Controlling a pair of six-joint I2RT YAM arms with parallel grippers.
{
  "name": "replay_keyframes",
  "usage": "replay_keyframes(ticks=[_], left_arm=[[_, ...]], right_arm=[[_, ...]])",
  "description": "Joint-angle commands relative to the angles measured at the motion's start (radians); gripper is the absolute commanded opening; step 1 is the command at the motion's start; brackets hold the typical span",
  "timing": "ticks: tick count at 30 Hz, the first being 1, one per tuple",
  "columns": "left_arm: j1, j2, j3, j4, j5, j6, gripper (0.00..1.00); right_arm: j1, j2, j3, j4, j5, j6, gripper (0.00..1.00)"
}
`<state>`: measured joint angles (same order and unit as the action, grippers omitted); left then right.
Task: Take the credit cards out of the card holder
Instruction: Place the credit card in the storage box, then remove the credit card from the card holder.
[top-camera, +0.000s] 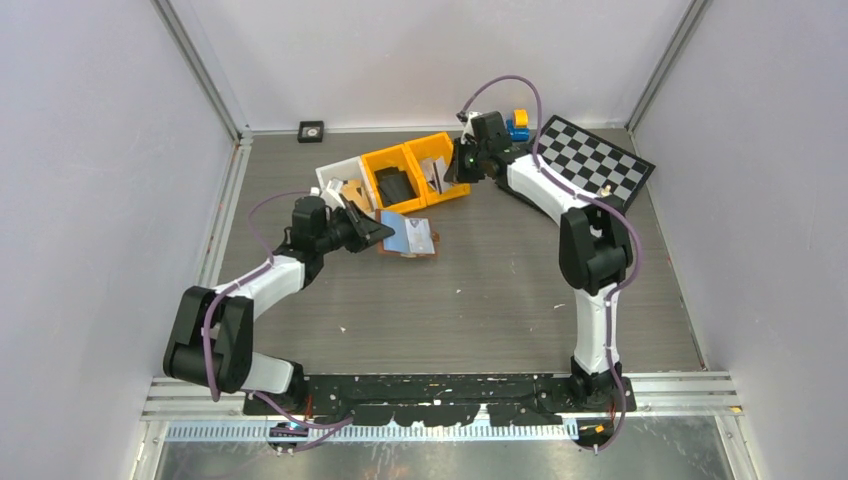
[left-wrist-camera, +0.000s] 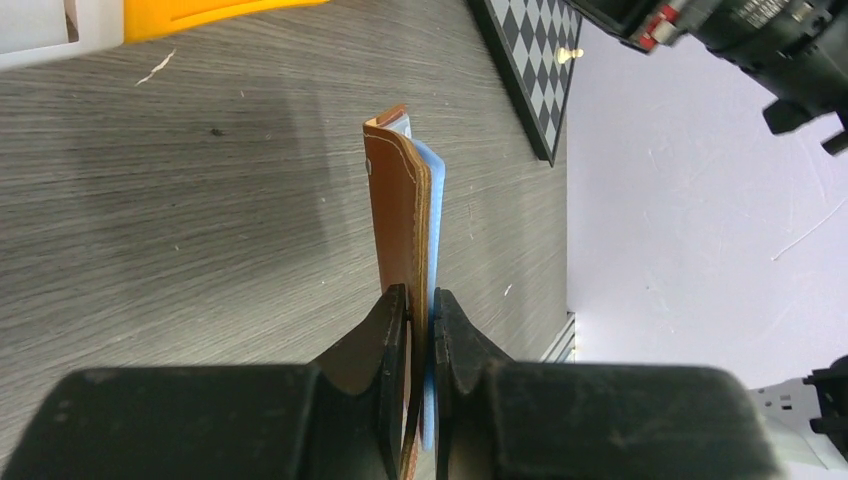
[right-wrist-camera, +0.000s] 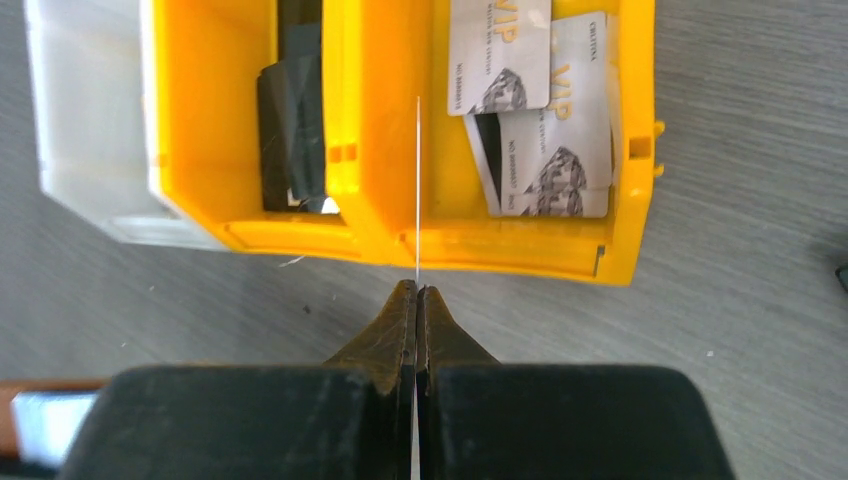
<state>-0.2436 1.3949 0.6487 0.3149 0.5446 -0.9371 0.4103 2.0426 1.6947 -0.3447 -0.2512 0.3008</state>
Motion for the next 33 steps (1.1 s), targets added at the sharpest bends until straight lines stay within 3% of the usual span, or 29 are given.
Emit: replay_keyframes(ticks=[1,12,16,18,20,24,26,30,33], left_arm=[[-0.016,-0.021,-0.007,0.039,-0.007,-0.011,0.00],[-0.044,0.039,-0.009,0.105,0.033,-0.068,0.00],[-0.046,0.033,-0.006,0.089,0.028,-0.060,0.00],[-0.046,0.034,-0.006,0.089,0.028,-0.059,0.00],[-0.046,0.036,-0.003,0.084,0.025,-0.054,0.00],[-0.045,0.036,0.003,0.071,0.018,-0.038,0.00],[-0.046,0.034,0.006,0.066,0.020,-0.031,0.00],[-0.046,0.031,0.003,0.083,0.027,-0.031,0.00],[-0.045,0.041,-0.014,0.154,0.045,-0.057,0.00]], right_arm=[[0.000,0.073,0.157,-0.058,0.030,-0.050,0.01],[-0.006,0.297,0.495,-0.195,-0.027,-0.063,0.01],[-0.011,0.299,0.501,-0.205,-0.036,-0.057,0.01],[-0.015,0.285,0.488,-0.204,-0.027,-0.047,0.13],[-0.016,0.256,0.457,-0.203,0.021,-0.033,0.35],[-0.016,0.127,0.307,-0.156,0.137,0.009,0.50],[-0.017,0.015,0.166,-0.085,0.159,0.041,0.56],[-0.014,-0.224,-0.148,0.050,0.139,0.141,0.78],[0.009,-0.372,-0.354,0.146,0.126,0.212,0.81]])
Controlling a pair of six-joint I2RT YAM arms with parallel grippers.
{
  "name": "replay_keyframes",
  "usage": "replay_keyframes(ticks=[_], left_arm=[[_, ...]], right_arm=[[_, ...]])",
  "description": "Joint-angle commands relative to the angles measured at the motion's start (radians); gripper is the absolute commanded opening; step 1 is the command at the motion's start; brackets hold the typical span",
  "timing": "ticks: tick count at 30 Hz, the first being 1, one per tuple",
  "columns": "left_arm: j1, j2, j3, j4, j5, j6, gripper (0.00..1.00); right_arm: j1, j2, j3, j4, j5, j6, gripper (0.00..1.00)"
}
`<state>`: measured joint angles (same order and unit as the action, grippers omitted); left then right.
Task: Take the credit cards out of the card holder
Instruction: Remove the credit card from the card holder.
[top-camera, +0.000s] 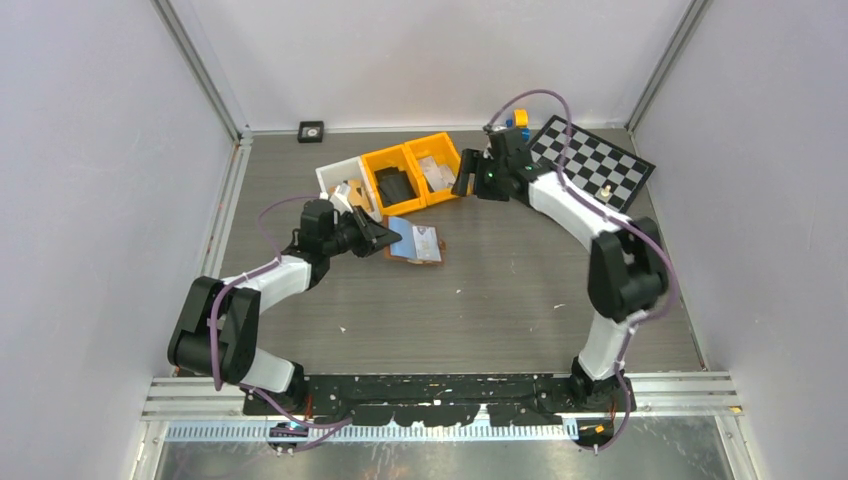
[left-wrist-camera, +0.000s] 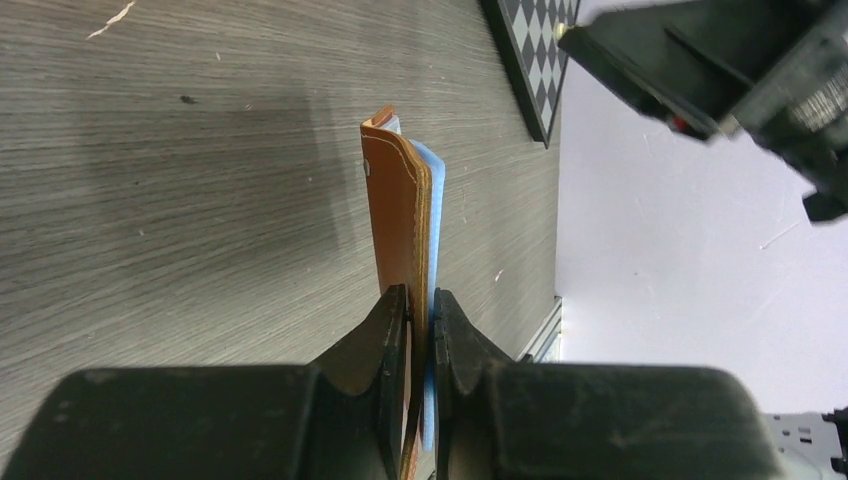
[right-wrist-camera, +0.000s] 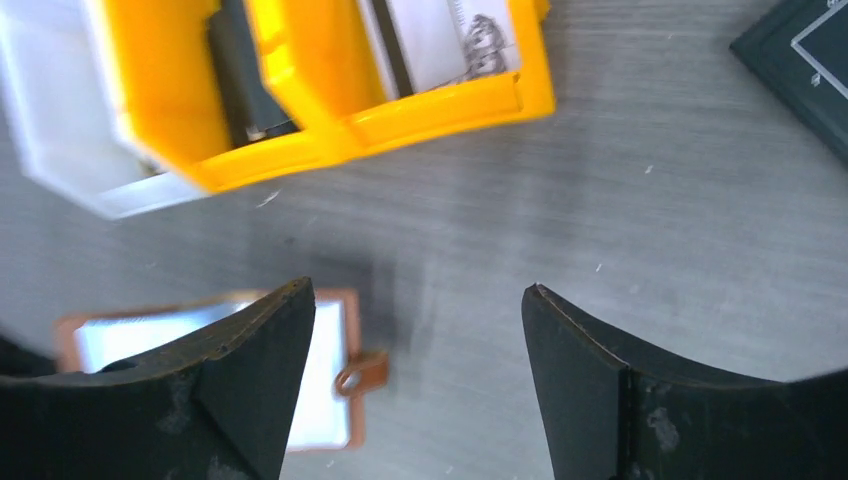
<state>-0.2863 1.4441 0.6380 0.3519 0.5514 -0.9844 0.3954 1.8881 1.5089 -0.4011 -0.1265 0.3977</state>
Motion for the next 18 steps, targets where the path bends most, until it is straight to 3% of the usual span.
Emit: replay_keyframes(ticks=[1,5,9,18], left_arm=[[-0.001,-0.003,-0.011,0.155,0.046,-0.021,0.00],[0.001,0.045,-0.021,0.299,0.097,-0.088,0.00],[0.004,0.121,-0.022,0.518,0.181,-0.210,0.00],[0.010,0.151,-0.001,0.652,0.242,-0.254,0.00]], right_arm=[[0.038,-0.256,-0.231,0.233,0.002,0.134,0.81],[0.089,-0.389,-0.456,0.327,-0.008,0.167,0.82],[0.091,-0.511,-0.701,0.578,-0.045,0.217,0.84],[0.089,-0.534,-0.786,0.700,-0.066,0.254,0.82]])
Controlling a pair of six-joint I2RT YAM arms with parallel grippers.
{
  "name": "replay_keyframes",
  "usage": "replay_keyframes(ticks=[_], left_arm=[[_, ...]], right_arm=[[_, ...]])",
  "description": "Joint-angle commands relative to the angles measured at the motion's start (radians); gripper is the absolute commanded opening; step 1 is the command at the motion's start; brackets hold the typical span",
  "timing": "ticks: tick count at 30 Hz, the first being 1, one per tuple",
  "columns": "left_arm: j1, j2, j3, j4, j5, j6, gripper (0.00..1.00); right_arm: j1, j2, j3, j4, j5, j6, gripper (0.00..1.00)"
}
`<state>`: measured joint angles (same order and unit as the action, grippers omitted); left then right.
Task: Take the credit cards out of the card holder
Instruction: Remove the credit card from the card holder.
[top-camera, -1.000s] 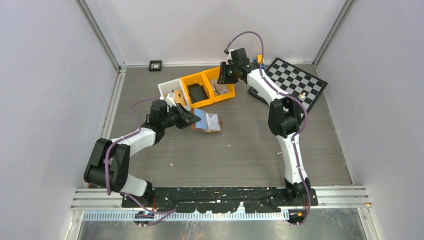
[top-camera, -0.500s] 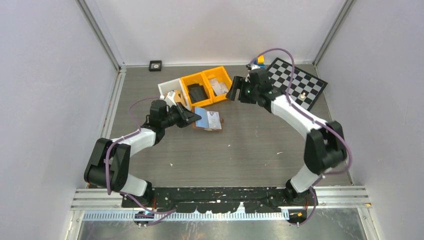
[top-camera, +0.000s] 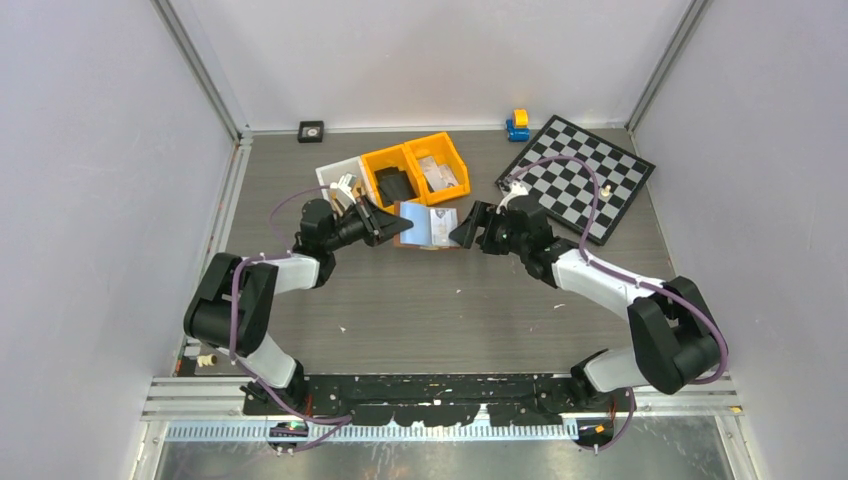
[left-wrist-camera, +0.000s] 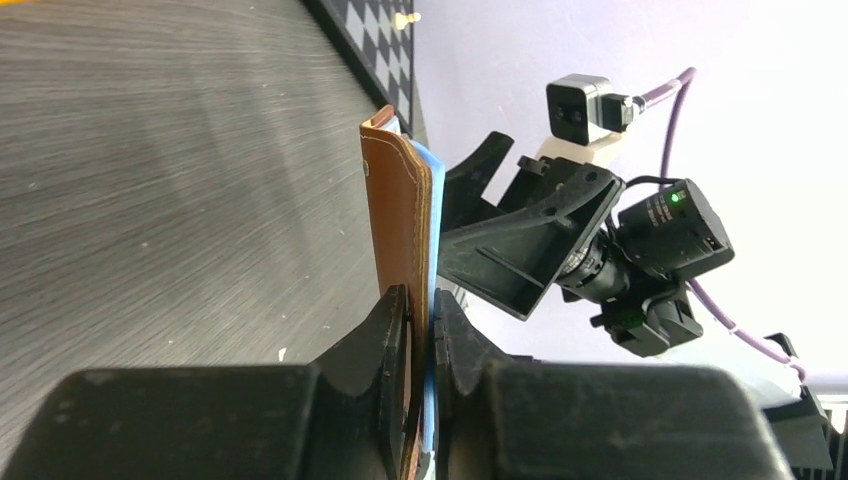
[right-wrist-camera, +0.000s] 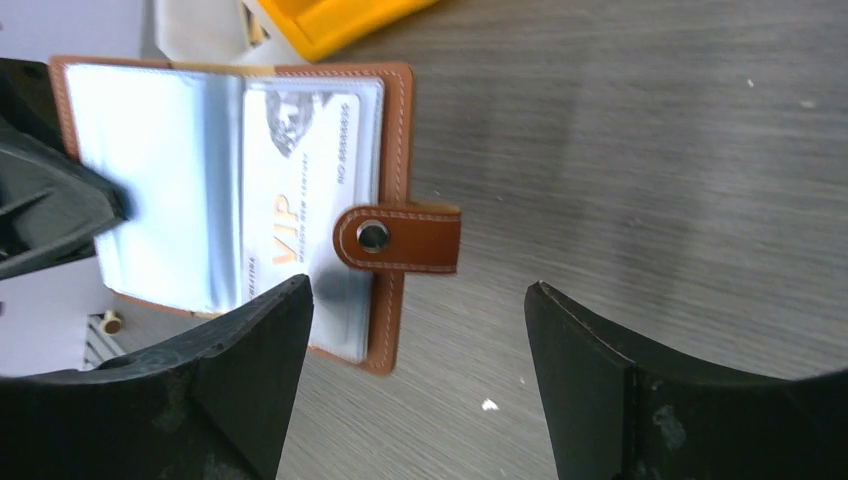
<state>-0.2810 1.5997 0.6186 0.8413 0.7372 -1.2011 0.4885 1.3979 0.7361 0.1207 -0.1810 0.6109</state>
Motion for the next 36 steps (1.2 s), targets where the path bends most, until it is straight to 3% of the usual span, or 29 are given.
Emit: replay_keyframes(ticks=[1,6,13,23,31,36], left_arm=[[0.005,-0.003,0.015,0.182,0.058,-0.047,0.00],[0.005,0.034,0.003,0.277,0.069,-0.098,0.00],[0.005,0.142,0.011,0.488,0.100,-0.250,0.00],[0.005,0.143,0.014,0.426,0.100,-0.223,0.00],[0.005,0.119,0.019,0.240,0.083,-0.125,0.00],[0.002,0.106,0.027,0.192,0.085,-0.097,0.00]], right_arm=[[-0.004,-0.040,-0.013,0.193,-0.036,0.049,0.81],[-0.011,-0.042,-0.044,0.287,-0.103,0.103,0.74],[-0.049,-0.056,-0.105,0.459,-0.198,0.196,0.38],[-0.057,-0.061,-0.112,0.480,-0.221,0.214,0.06],[-0.059,-0.077,-0.133,0.514,-0.223,0.215,0.07],[-0.061,-0.070,-0.141,0.551,-0.242,0.227,0.27]])
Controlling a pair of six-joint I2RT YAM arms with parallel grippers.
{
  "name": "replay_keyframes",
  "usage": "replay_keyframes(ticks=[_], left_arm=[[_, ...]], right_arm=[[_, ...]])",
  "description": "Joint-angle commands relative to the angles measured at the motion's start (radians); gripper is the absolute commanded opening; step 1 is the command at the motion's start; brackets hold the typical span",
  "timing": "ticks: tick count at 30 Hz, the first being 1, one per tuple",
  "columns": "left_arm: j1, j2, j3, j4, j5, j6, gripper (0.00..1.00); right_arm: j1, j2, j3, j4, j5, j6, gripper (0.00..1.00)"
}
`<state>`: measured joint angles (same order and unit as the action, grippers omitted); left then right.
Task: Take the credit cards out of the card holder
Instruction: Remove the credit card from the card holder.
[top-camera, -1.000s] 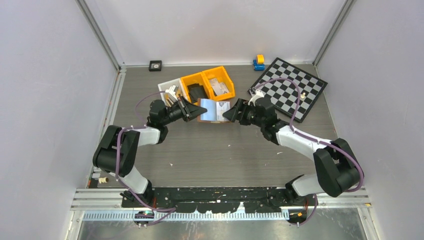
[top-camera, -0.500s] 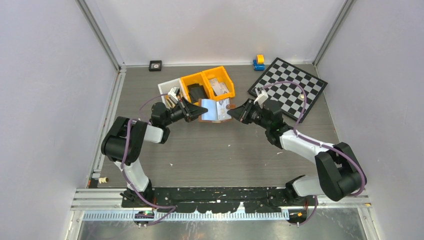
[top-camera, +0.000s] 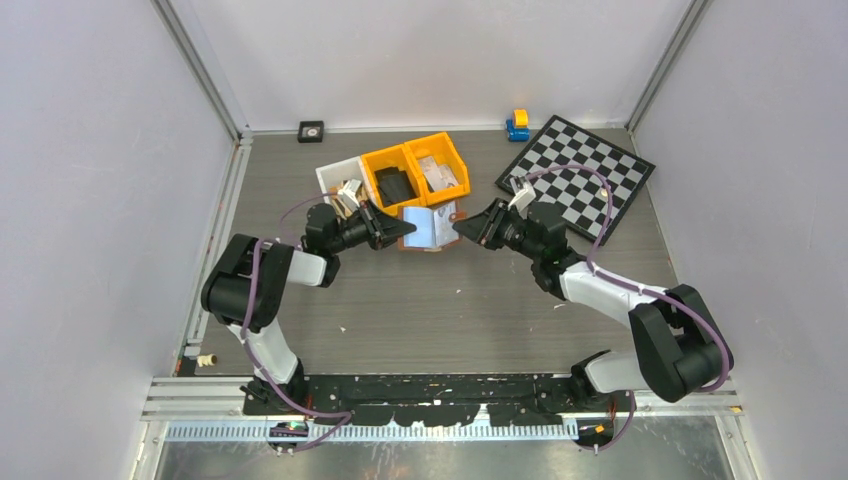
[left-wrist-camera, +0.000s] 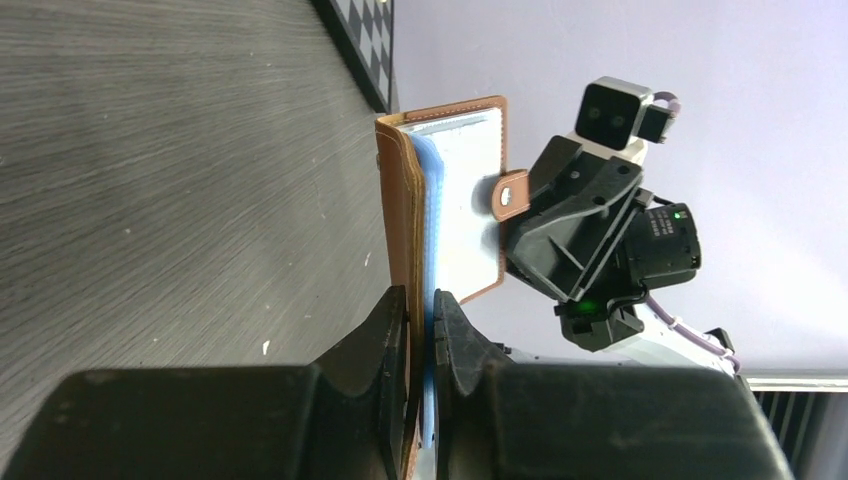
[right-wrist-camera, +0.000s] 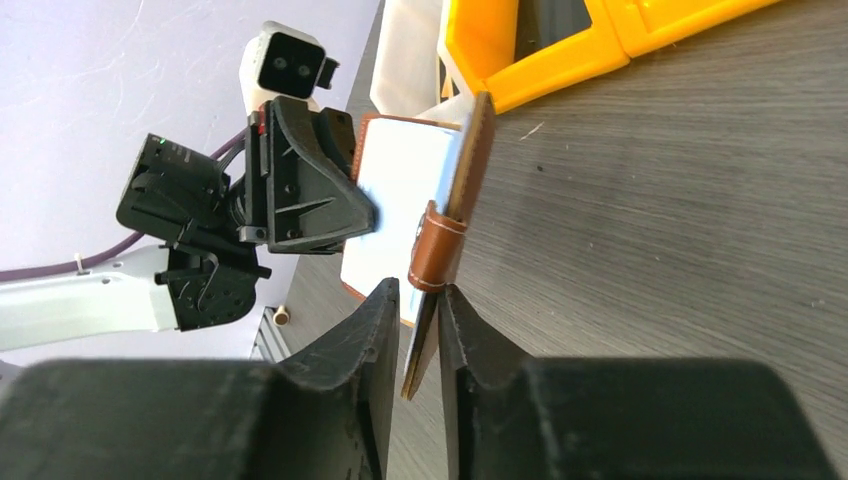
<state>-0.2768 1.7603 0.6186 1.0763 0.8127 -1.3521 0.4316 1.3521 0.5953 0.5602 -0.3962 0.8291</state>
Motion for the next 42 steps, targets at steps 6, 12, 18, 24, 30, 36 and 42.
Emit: replay_keyframes(ticks=[6,12,18,24,30,36,42], left_arm=[[-0.010,-0.076,0.036,-0.110,0.006,0.096,0.00],[-0.015,-0.078,0.038,-0.119,0.007,0.102,0.00],[-0.015,-0.088,0.039,-0.123,0.009,0.103,0.00],[-0.015,-0.114,0.041,-0.157,0.009,0.123,0.00],[-0.015,-0.139,0.043,-0.199,0.003,0.151,0.00],[-0.015,-0.119,0.013,0.035,0.024,0.038,0.00],[-0.010,-0.092,-0.004,0.201,0.026,-0.045,0.00]], right_arm=[[-0.016,-0.009,-0.009,0.156,-0.050,0.043,0.22],[-0.017,0.027,0.016,0.135,-0.076,0.051,0.14],[-0.018,0.059,0.038,0.125,-0.107,0.056,0.24],[-0.017,0.074,0.050,0.100,-0.110,0.049,0.36],[-0.018,0.070,0.049,0.094,-0.107,0.048,0.43],[-0.018,0.077,0.055,0.076,-0.107,0.051,0.52],[-0.019,0.119,0.100,-0.049,-0.072,0.016,0.64]])
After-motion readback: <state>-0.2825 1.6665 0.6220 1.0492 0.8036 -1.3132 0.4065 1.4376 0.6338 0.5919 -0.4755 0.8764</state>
